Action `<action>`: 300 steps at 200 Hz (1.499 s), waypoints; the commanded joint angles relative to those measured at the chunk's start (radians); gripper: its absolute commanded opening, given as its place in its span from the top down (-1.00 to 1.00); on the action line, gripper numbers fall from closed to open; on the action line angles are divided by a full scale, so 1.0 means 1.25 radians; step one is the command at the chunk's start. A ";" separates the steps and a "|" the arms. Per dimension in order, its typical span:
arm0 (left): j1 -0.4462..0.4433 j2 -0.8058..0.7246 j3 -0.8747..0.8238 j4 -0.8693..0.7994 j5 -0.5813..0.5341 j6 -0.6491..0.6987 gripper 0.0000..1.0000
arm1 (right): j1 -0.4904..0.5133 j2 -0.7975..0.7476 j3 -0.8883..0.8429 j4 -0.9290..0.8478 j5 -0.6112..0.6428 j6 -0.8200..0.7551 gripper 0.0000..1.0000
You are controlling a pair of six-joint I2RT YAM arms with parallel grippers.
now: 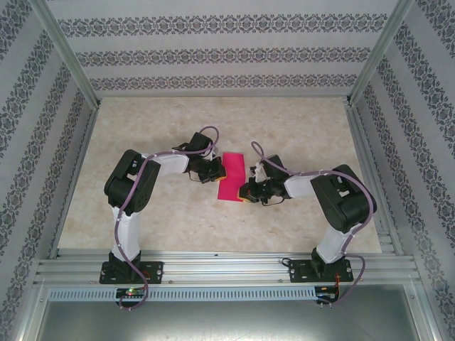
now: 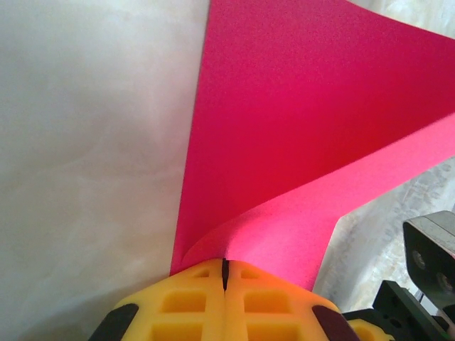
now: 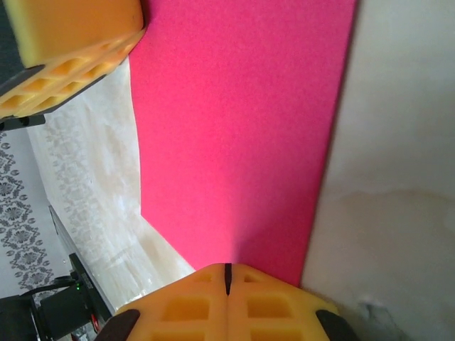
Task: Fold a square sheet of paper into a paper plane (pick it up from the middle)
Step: Fold the square sheet of paper in half at the center of the table.
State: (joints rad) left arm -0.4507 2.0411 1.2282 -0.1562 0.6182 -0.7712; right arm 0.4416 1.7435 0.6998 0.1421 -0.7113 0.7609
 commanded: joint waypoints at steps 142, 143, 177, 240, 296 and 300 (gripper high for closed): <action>-0.013 0.042 -0.007 -0.094 -0.039 0.033 1.00 | -0.016 -0.113 0.022 -0.033 0.086 -0.004 0.97; -0.013 0.043 -0.007 -0.095 -0.039 0.033 1.00 | -0.016 -0.114 0.024 -0.029 0.087 -0.004 0.97; -0.013 0.050 -0.005 -0.091 -0.033 0.031 1.00 | -0.055 -0.035 0.148 -0.050 0.061 -0.016 1.00; -0.013 0.049 -0.003 -0.103 -0.034 0.039 1.00 | -0.081 0.107 0.168 0.109 -0.027 0.041 1.00; -0.014 0.052 -0.005 -0.103 -0.033 0.041 1.00 | -0.104 0.160 0.137 0.091 0.013 0.015 1.00; -0.013 0.052 -0.005 -0.103 -0.034 0.040 1.00 | -0.105 0.166 0.137 0.084 0.018 0.015 1.00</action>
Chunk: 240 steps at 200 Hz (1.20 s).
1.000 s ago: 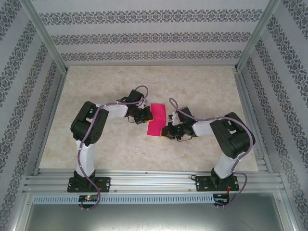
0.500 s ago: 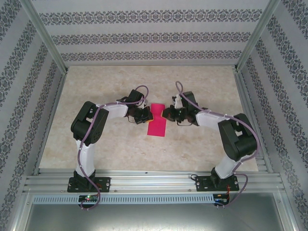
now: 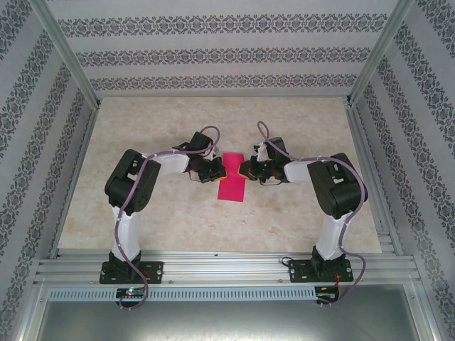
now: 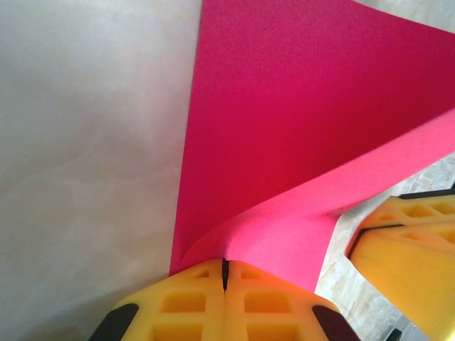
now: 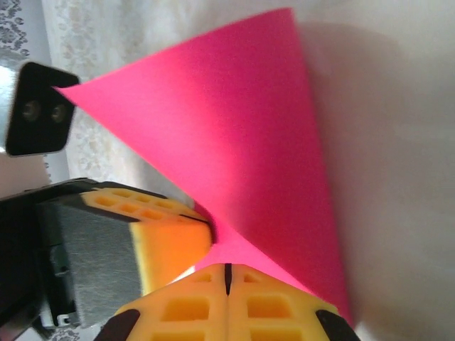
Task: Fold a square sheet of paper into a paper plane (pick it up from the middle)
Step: Fold the square sheet of paper in half at the center of the table.
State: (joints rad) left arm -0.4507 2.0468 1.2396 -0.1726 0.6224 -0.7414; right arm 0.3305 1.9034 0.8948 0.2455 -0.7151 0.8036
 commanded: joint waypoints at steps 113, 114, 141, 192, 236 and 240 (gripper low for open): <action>-0.013 0.048 -0.009 -0.110 -0.049 0.029 1.00 | -0.024 -0.003 0.094 -0.103 -0.040 -0.055 0.99; -0.013 0.048 -0.009 -0.110 -0.048 0.029 1.00 | -0.024 -0.001 0.096 -0.104 -0.039 -0.055 0.99; -0.013 0.050 -0.007 -0.111 -0.045 0.030 1.00 | -0.023 0.039 0.111 -0.117 -0.018 -0.066 0.99; -0.013 0.051 -0.008 -0.121 -0.049 0.040 1.00 | -0.025 0.096 0.110 -0.153 0.030 -0.081 1.00; -0.013 0.051 -0.006 -0.128 -0.051 0.045 1.00 | -0.029 0.026 0.165 -0.211 0.019 -0.068 0.99; -0.014 0.051 -0.006 -0.129 -0.052 0.046 1.00 | -0.031 0.023 0.171 -0.212 0.018 -0.068 0.99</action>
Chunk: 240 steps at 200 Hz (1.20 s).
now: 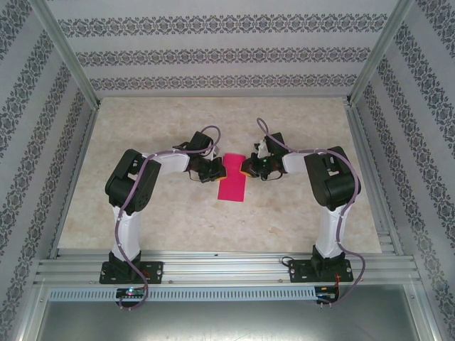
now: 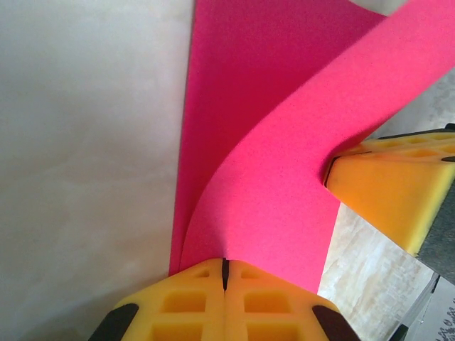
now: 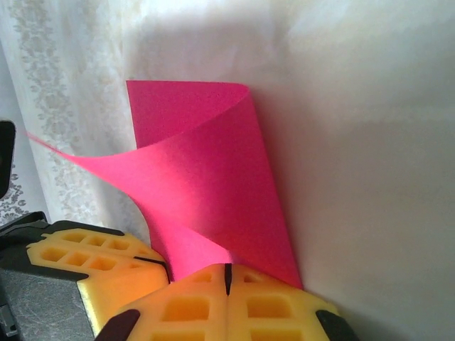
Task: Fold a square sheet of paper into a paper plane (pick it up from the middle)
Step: Fold the square sheet of paper in half at the center of the table.
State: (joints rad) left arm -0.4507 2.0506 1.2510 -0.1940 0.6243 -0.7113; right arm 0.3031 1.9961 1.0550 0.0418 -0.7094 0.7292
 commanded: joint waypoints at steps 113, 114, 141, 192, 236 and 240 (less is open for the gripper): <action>-0.013 0.048 -0.012 -0.116 -0.051 0.027 1.00 | -0.015 0.056 0.071 -0.041 0.046 -0.018 1.00; -0.013 0.048 -0.012 -0.116 -0.051 0.027 1.00 | -0.015 0.057 0.070 -0.043 0.047 -0.018 1.00; -0.015 0.049 -0.012 -0.115 -0.051 0.027 1.00 | -0.017 0.070 0.077 -0.076 0.047 -0.020 1.00; -0.013 0.048 -0.015 -0.116 -0.052 0.030 1.00 | -0.034 -0.009 0.126 -0.087 -0.001 -0.024 1.00; -0.013 0.046 -0.016 -0.115 -0.049 0.030 1.00 | -0.037 0.036 0.160 -0.097 -0.013 -0.033 1.00; -0.013 0.047 -0.017 -0.115 -0.048 0.030 1.00 | -0.037 0.042 0.158 -0.095 -0.010 -0.031 1.00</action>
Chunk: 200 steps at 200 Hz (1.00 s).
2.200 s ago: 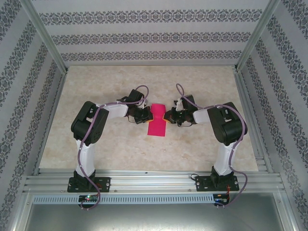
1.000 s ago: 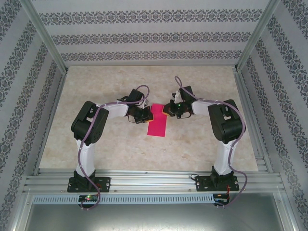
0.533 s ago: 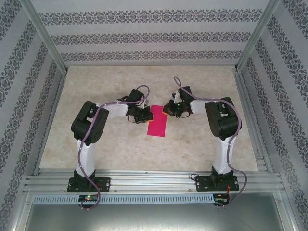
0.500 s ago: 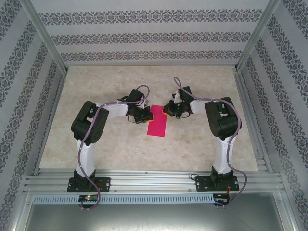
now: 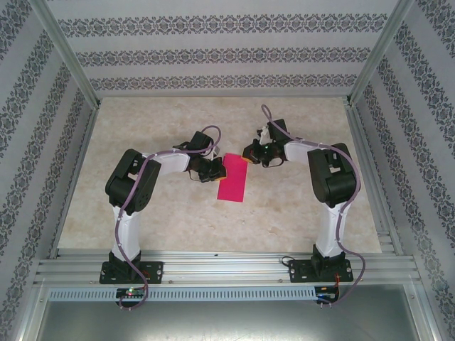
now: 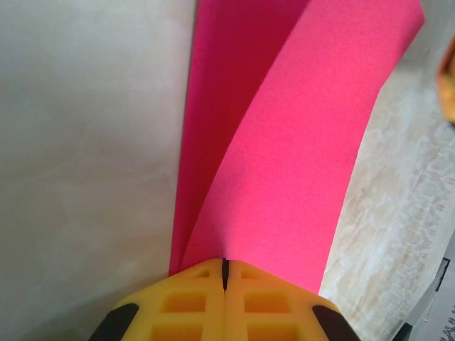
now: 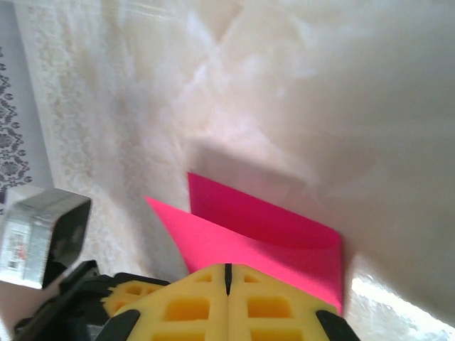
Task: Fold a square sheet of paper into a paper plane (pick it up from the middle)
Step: Fold the square sheet of paper in half at the center of the table.
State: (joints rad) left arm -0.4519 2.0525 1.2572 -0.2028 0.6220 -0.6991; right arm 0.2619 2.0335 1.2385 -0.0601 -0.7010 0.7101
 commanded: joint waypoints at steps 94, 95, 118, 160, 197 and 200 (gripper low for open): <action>-0.012 0.046 -0.022 -0.108 -0.045 0.021 1.00 | -0.003 0.068 0.032 -0.075 0.039 -0.019 0.99; -0.012 0.045 -0.022 -0.108 -0.046 0.021 1.00 | -0.003 0.066 0.032 -0.074 0.037 -0.018 0.99; -0.013 0.044 -0.021 -0.109 -0.045 0.021 1.00 | -0.008 0.021 0.048 -0.065 0.011 -0.018 0.99; -0.013 0.045 -0.018 -0.111 -0.044 0.022 1.00 | -0.013 0.040 0.090 -0.082 -0.017 -0.018 0.99; -0.013 0.048 -0.016 -0.111 -0.042 0.022 1.00 | -0.013 0.082 0.087 -0.098 0.002 -0.022 1.00; -0.012 0.047 -0.017 -0.111 -0.042 0.022 1.00 | -0.014 0.086 0.086 -0.096 0.003 -0.025 1.00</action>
State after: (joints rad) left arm -0.4519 2.0529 1.2572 -0.2028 0.6243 -0.6926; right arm 0.2569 2.0998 1.3380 -0.1398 -0.7006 0.7025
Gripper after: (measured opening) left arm 0.059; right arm 0.052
